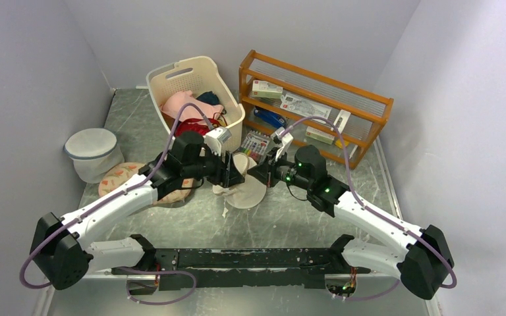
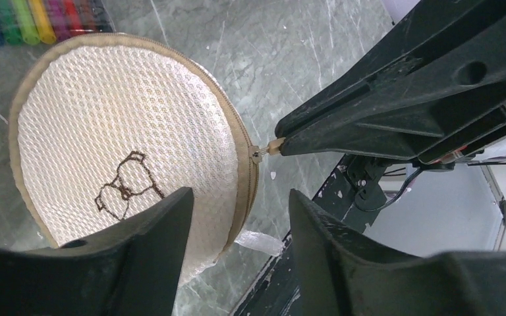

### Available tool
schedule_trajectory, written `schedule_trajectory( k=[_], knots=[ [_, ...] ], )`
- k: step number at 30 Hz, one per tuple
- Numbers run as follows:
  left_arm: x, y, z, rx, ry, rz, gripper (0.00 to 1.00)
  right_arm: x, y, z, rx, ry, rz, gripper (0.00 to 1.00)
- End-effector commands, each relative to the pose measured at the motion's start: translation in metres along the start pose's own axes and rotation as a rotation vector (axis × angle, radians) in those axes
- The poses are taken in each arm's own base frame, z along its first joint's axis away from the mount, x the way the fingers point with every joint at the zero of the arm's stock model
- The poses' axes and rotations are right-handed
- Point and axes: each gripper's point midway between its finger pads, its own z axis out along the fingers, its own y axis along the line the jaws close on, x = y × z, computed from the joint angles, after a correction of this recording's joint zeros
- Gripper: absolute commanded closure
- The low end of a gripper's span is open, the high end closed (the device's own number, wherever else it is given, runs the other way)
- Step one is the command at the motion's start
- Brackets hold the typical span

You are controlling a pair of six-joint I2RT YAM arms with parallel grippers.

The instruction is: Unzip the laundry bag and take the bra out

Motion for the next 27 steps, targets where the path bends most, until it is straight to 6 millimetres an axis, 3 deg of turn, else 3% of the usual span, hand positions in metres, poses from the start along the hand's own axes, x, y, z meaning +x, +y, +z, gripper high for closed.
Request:
schedule_trajectory(
  k=[1,9,13,16,20,27],
  knots=[
    [0.002,-0.001,0.003,0.019,0.001,-0.024,0.38,-0.005,0.009,-0.002,-0.043,-0.018,0.001,1.00],
    [0.008,0.004,0.007,0.010,0.030,-0.009,0.69,0.001,0.008,0.000,-0.046,0.027,-0.025,1.00],
    [0.006,0.000,0.003,0.032,0.028,0.046,0.78,0.003,0.004,0.001,-0.030,0.038,-0.032,1.00],
    [0.005,-0.003,-0.002,0.036,0.037,0.080,0.92,0.004,0.000,0.003,-0.010,0.046,-0.032,1.00],
    [0.004,-0.001,-0.008,0.027,0.059,0.155,0.93,0.004,-0.007,0.006,0.027,0.044,-0.022,1.00],
    [0.006,-0.006,-0.022,0.045,0.046,0.226,0.93,0.006,-0.046,0.013,0.198,0.030,-0.027,1.00]
  ],
)
